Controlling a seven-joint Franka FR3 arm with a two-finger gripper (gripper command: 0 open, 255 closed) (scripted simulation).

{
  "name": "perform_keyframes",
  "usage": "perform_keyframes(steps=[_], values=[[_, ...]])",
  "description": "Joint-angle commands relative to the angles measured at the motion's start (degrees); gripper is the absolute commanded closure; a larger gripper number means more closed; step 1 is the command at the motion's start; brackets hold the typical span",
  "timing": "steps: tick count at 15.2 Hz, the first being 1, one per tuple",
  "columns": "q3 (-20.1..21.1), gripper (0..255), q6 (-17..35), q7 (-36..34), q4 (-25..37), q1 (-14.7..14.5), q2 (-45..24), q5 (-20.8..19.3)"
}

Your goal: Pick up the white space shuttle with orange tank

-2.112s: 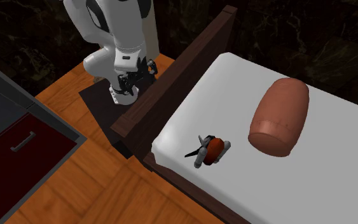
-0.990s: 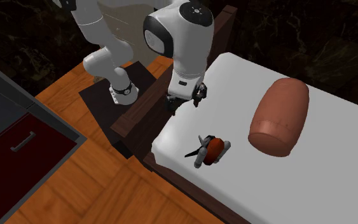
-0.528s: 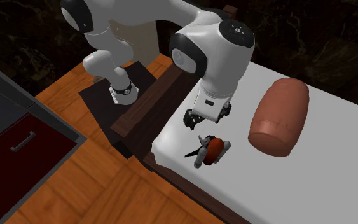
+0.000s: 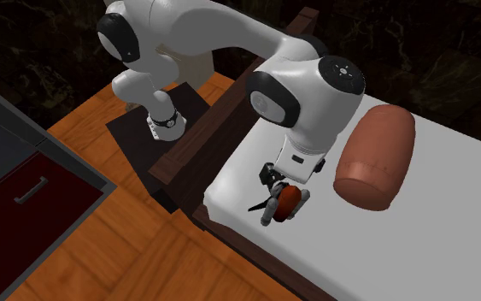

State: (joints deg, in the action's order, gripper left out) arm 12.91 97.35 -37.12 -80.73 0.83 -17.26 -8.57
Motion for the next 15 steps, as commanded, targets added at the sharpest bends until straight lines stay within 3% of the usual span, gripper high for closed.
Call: perform_keyframes(steps=[1,4,5,15], values=[[0.0,0,1.7,-0.2,-1.8,0.1,0.2,0.0],[0.0,0,2.9,-0.3,-3.2,0.1,0.3,0.0],[0.0,255,2.9,-0.3,-3.1,0.1,0.2,0.0],[0.0,255,2.1,-0.2,-2.3,0.1,0.2,0.0]])
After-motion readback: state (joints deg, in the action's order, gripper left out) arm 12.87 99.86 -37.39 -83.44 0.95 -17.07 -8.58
